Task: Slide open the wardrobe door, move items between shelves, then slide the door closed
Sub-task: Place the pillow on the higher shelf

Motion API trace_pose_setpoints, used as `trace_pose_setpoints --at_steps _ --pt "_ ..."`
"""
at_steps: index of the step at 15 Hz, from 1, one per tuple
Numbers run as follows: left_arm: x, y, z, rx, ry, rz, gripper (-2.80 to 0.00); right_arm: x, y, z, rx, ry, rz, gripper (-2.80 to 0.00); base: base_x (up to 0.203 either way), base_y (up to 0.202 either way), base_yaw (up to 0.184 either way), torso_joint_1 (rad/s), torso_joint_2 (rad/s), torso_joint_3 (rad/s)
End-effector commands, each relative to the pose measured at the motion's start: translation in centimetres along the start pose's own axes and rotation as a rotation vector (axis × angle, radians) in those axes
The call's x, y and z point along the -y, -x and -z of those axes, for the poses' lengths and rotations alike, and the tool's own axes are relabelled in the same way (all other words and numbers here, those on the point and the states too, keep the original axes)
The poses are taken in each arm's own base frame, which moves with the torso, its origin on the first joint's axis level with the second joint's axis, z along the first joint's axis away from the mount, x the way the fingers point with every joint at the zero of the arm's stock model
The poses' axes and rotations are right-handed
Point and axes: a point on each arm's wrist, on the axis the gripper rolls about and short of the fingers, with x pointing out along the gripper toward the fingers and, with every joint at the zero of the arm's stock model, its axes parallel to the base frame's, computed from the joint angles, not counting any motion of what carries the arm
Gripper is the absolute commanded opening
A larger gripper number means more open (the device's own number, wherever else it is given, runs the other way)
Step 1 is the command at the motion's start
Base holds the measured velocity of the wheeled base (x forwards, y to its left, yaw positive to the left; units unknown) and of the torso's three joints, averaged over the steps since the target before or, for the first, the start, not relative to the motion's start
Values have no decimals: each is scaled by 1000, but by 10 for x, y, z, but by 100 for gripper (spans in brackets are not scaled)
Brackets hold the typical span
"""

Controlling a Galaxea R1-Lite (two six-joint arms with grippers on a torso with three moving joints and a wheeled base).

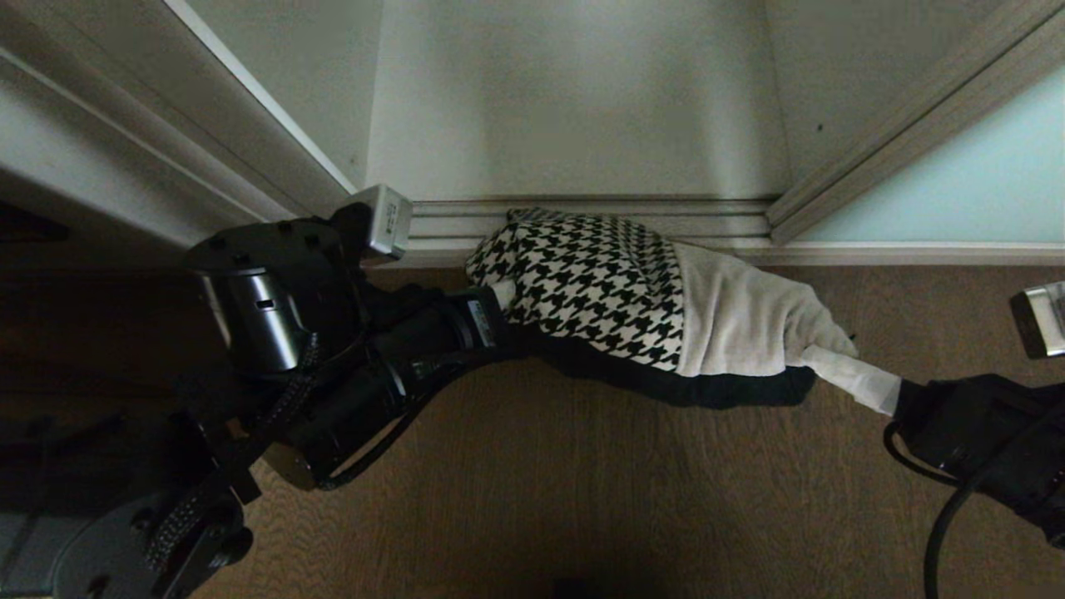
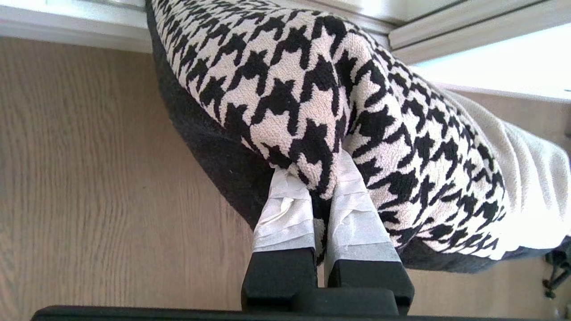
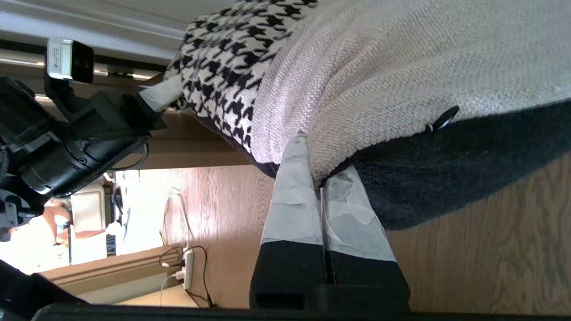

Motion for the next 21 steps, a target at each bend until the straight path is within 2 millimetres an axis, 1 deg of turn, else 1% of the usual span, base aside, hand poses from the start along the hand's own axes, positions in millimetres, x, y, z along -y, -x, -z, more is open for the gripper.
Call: trace_pose_setpoints --at_steps 1,3,9,12,15,21 --pt "-2 -3 3 -7 0 -13 -280 -1 0 -1 6 -14 -6 -280 -49 0 5 2 6 -1" --pt "-4 -6 10 -25 0 -19 -280 -1 0 -1 6 -17 -6 -280 0 0 0 0 0 0" --pt "-7 -11 11 -35 -15 -27 -280 0 -1 -1 4 -20 -4 -280 0 0 0 0 0 0" --pt "-7 -11 10 -37 -12 -29 -280 1 -1 0 0 -21 -4 -280 0 0 0 0 0 0" --pt "-6 -11 4 -17 -9 -28 -280 1 -1 1 -2 -23 -2 -280 0 0 0 1 2 46" --pt "-6 -6 -2 4 -6 -25 -280 1 -2 0 1 -22 -1 -280 0 0 0 3 3 196"
